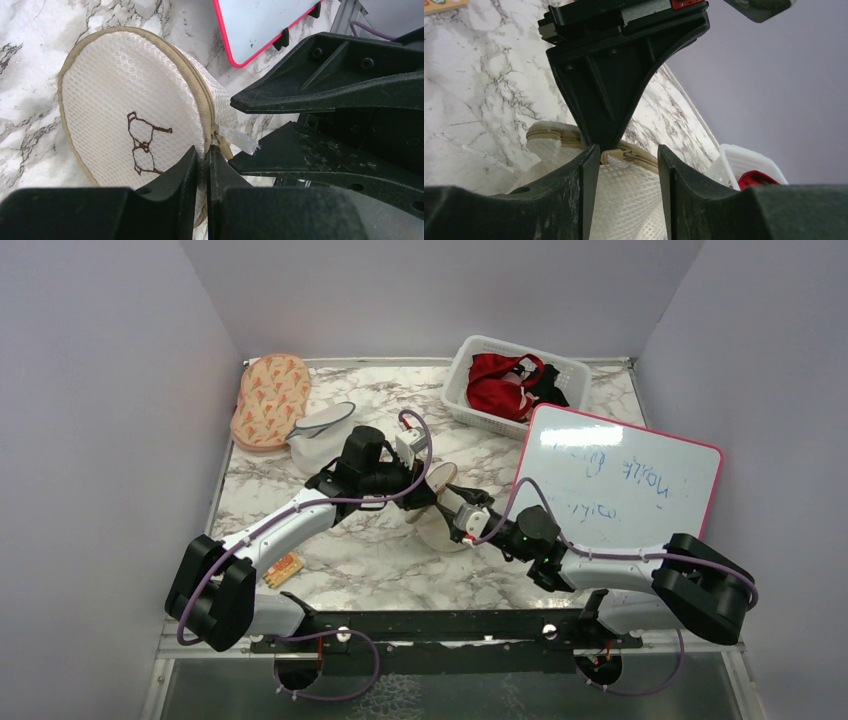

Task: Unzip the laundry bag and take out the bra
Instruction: Unzip the laundry bag at the center of the board.

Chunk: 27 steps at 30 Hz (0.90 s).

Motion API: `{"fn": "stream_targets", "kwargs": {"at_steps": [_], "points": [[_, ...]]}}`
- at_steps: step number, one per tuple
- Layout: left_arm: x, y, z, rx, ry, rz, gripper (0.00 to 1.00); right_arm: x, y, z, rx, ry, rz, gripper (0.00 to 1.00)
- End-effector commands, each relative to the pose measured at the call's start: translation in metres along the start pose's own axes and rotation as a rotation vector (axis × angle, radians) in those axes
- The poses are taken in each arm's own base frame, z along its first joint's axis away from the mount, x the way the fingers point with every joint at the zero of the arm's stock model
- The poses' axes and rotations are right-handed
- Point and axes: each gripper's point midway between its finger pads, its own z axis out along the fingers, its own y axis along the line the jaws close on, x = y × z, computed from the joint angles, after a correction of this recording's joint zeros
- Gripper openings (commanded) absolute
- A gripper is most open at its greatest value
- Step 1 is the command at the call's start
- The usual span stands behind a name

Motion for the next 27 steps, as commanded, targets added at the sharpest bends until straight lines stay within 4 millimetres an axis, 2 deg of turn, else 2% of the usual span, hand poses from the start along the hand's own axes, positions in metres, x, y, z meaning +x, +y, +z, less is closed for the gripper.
{"fn": "stream_targets", "kwargs": {"at_steps": [1,6,15,21,27], "points": [[-0.009,-0.012,-0.004,0.048,-0.032,0.027,0.0,-0.008,-0.021,0.0,0.101,-0.017,-0.014,0.43],[-0.01,-0.011,-0.005,0.045,-0.035,0.031,0.0,-0.005,-0.025,-0.005,0.127,-0.001,-0.012,0.36],[-0.011,-0.01,-0.005,0.036,-0.038,0.039,0.0,0.003,-0.03,-0.016,0.169,0.036,0.007,0.34],[-0.01,-0.01,-0.005,0.034,-0.037,0.041,0.0,0.001,-0.011,-0.008,0.068,0.016,0.012,0.31],[-0.01,-0.009,-0.005,0.032,-0.036,0.042,0.0,0.001,-0.003,-0.005,0.033,0.001,0.028,0.29]]}}
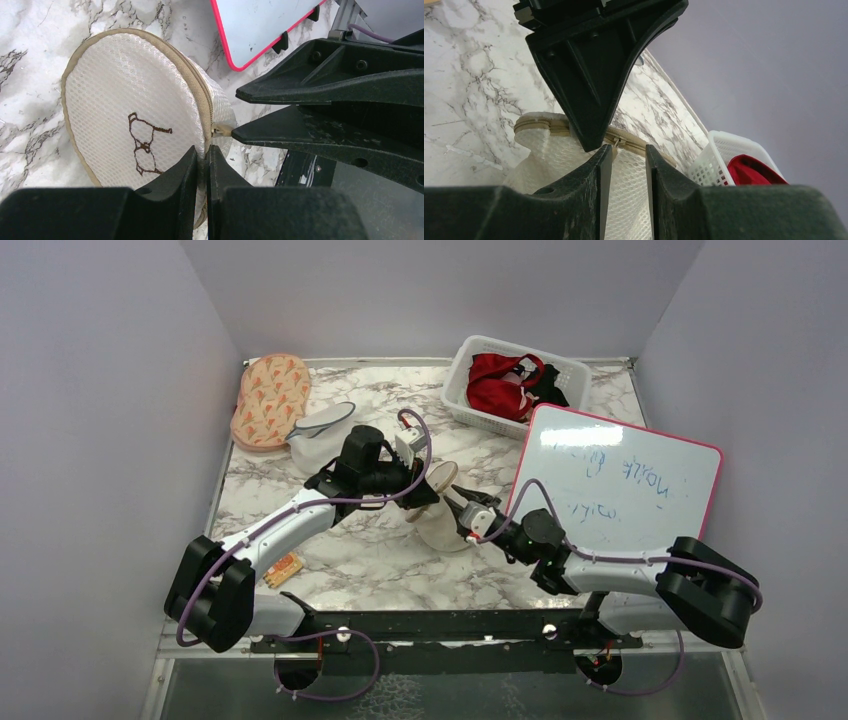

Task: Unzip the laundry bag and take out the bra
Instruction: Unzip the laundry bag at the center of the board.

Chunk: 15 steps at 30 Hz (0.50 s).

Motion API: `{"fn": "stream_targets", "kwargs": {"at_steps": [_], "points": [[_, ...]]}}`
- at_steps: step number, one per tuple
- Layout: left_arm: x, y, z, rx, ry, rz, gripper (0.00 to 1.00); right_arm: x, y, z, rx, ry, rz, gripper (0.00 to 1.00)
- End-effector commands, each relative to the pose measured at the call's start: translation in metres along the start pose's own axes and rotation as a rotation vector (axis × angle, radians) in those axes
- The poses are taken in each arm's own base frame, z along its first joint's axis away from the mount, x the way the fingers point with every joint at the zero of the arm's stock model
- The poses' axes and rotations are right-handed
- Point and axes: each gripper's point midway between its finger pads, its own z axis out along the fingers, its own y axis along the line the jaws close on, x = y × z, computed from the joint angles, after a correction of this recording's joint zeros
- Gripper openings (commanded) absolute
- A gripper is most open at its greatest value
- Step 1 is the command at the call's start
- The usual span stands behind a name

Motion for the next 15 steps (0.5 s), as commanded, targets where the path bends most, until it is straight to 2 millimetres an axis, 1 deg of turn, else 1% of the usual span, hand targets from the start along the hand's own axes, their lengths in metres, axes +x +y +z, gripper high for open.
{"fn": "stream_targets", "kwargs": {"at_steps": [1,5,7,15], "points": [[-0.006,-0.009,-0.004,0.032,-0.022,0.031,0.0,-0.002,0.012,0.004,-0.052,-0.018,0.025,0.29],[-0.006,-0.009,-0.004,0.033,-0.023,0.032,0.0,0.002,0.008,0.006,-0.027,0.002,0.027,0.27],[-0.006,-0.009,-0.004,0.033,-0.022,0.032,0.0,0.001,0.008,0.006,-0.026,-0.005,0.029,0.27],[-0.006,-0.009,-0.005,0.033,-0.021,0.034,0.0,-0.008,0.022,0.004,-0.1,-0.058,0.067,0.31]]}}
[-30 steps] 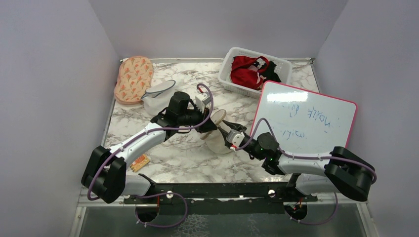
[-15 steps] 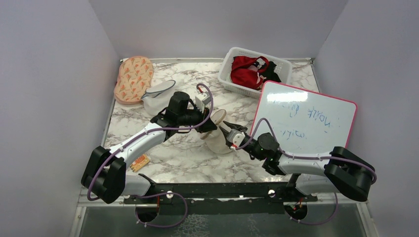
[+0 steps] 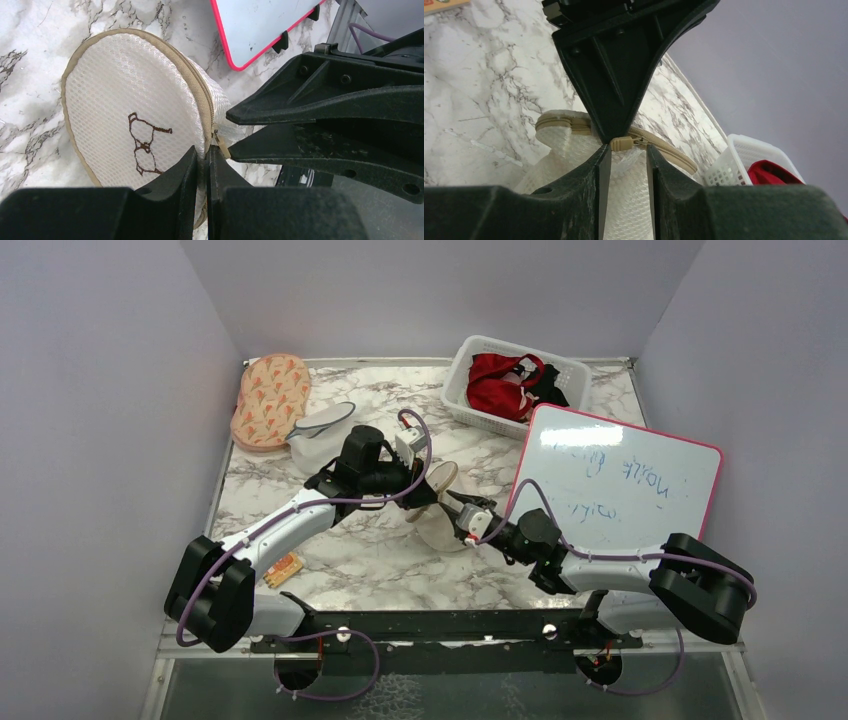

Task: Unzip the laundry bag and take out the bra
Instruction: Unzip the laundry bag at the center of the board.

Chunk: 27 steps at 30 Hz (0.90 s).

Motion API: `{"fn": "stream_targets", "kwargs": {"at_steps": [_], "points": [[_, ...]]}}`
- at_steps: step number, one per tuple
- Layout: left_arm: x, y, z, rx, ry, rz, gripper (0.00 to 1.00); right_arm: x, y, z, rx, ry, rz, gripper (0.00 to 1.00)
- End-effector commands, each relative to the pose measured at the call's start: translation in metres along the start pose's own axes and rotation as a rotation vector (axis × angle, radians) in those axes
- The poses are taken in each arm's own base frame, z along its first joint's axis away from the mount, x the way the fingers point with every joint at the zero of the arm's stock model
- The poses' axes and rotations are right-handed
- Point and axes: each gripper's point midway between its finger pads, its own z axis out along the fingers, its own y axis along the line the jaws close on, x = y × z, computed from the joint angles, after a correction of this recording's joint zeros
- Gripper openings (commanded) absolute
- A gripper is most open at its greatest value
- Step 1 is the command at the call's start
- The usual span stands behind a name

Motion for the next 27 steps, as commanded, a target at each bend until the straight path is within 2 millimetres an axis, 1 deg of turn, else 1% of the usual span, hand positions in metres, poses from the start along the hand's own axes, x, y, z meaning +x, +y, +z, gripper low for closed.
{"fn": "stream_targets", "kwargs": {"at_steps": [1,3,7,11,15,24,27], "points": [[-0.007,-0.01,-0.005,0.033,-0.023,0.032,0.0,-0.014,0.008,0.001,-0.046,-0.063,0.039,0.32],[-0.006,-0.009,-0.004,0.033,-0.021,0.031,0.0,-0.015,0.012,0.002,-0.063,-0.07,0.042,0.35],[-0.006,-0.009,-0.004,0.034,-0.02,0.03,0.0,-0.013,0.012,0.006,-0.062,-0.067,0.039,0.4],[-0.006,-0.009,-0.004,0.032,-0.019,0.031,0.0,-0.011,0.006,0.01,-0.03,-0.057,0.027,0.4],[-0.006,-0.01,-0.005,0.034,-0.021,0.032,0.0,-0.01,-0.002,0.011,0.014,-0.051,0.018,0.38],[-0.004,-0.01,-0.004,0.041,-0.013,0.026,0.0,-0.014,-0.009,0.013,0.053,-0.072,0.011,0.37],[-0.004,-0.01,-0.003,0.041,-0.012,0.025,0.0,-0.01,-0.015,0.013,0.087,-0.051,0.013,0.36]]}}
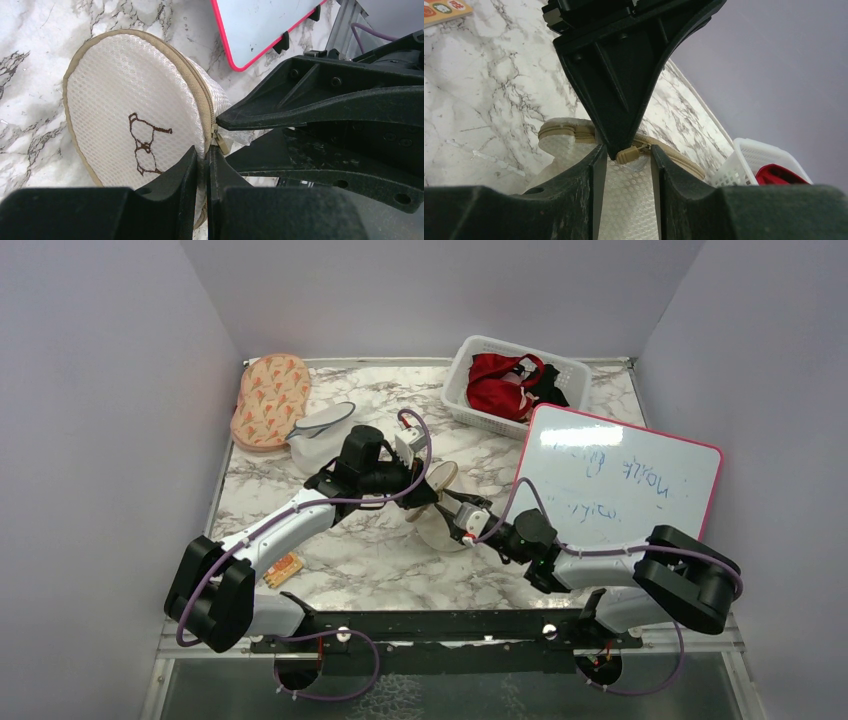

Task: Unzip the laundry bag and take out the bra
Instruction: Unzip the laundry bag at the center of the board.

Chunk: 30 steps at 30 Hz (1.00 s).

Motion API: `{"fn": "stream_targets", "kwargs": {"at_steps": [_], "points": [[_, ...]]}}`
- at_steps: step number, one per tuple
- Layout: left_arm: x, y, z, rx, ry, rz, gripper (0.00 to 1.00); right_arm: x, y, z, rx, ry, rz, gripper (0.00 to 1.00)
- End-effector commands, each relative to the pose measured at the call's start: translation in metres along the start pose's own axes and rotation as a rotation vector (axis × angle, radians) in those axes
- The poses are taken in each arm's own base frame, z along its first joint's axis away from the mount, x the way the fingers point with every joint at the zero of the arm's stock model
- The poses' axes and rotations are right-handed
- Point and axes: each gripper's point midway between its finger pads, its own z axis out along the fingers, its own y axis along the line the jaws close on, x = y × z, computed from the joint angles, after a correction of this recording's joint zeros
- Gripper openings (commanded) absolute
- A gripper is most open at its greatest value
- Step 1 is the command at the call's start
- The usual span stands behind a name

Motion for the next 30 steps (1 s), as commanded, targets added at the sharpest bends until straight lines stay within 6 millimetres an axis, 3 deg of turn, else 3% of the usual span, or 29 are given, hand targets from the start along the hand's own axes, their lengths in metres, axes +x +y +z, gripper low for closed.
{"fn": "stream_targets", "kwargs": {"at_steps": [1,20,30], "points": [[-0.004,-0.009,-0.003,0.039,-0.014,0.022,0.0,-0.01,-0.022,0.005,0.101,-0.023,-0.013,0.35],[-0.001,-0.007,-0.002,0.038,-0.003,0.015,0.0,-0.007,-0.036,-0.013,0.184,0.0,-0.004,0.26],[0.0,-0.007,-0.001,0.041,0.001,0.011,0.0,-0.007,-0.031,-0.007,0.162,-0.015,-0.005,0.27]]}}
